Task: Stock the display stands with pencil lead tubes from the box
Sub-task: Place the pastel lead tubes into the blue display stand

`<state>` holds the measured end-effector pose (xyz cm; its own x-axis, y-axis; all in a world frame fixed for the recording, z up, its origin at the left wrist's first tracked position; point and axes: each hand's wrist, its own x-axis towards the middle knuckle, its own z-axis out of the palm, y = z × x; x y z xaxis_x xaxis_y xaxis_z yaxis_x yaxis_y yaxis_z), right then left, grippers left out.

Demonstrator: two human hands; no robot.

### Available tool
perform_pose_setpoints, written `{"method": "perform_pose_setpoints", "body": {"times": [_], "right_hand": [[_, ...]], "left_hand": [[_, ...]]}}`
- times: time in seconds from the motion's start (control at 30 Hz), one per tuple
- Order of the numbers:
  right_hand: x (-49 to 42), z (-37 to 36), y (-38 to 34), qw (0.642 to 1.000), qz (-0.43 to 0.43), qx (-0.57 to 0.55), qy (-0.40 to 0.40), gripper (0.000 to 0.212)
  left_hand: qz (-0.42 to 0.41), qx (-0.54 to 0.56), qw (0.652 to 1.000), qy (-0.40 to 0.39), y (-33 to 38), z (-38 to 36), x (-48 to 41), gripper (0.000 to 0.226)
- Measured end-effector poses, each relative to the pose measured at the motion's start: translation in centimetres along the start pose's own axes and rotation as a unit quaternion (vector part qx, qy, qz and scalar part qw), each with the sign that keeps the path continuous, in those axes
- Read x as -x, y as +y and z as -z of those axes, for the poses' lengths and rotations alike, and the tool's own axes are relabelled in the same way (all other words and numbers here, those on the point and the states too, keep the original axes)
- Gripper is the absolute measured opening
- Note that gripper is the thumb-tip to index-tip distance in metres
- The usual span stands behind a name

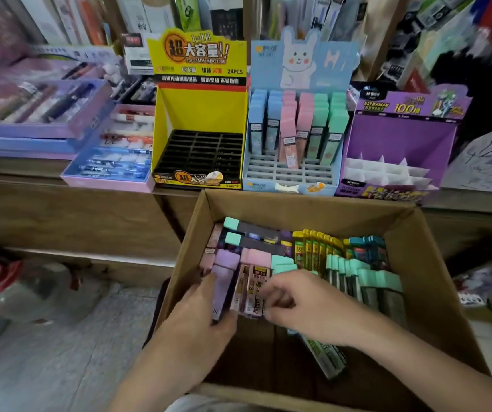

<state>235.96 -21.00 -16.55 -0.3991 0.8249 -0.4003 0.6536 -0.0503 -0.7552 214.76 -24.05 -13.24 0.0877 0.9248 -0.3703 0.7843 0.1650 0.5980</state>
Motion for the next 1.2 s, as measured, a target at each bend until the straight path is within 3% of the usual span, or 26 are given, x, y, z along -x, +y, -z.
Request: {"method": "perform_pose_setpoints", "body": {"times": [0.1, 0.23, 0.4, 0.7, 0.97, 1.2], "right_hand": [[-1.9, -1.2, -1.0, 1.0, 0.009, -0.021, 0.009, 0.019], [-4.6, -2.6, -2.5, 0.999, 0.025, -0.041, 0.02, 0.039], [-6.5, -4.2, -3.3, 0.998, 0.049, -0.026, 0.004, 0.036], [-7.3, -5.4, -3.8, 0.999, 0.036, -0.021, 0.002, 0.021], [-7.1, -7.0, -4.4, 0.998, 0.055, 0.035, 0.0, 0.031], [-7.2, -6.0, -4.3, 0.998, 0.003, -0.064, 0.01, 0.016]], "left_hand": [[0.001, 0.028, 1.0, -0.001, 0.0, 0.3, 0.2, 0.046], [0.006, 0.131, 0.991, 0.001, -0.6, 0.5, 0.2, 0.047], [0.014, 0.316, 0.946, 0.078, -1.4, 0.8, 1.3, 0.053], [-0.072, 0.198, 0.948, 0.239, -2.8, 3.3, 2.4, 0.045], [-0.078, 0.286, 0.923, 0.243, -3.8, 2.6, 1.6, 0.049], [-0.071, 0.306, 0.922, 0.227, -4.7, 2.5, 1.3, 0.048]]}}
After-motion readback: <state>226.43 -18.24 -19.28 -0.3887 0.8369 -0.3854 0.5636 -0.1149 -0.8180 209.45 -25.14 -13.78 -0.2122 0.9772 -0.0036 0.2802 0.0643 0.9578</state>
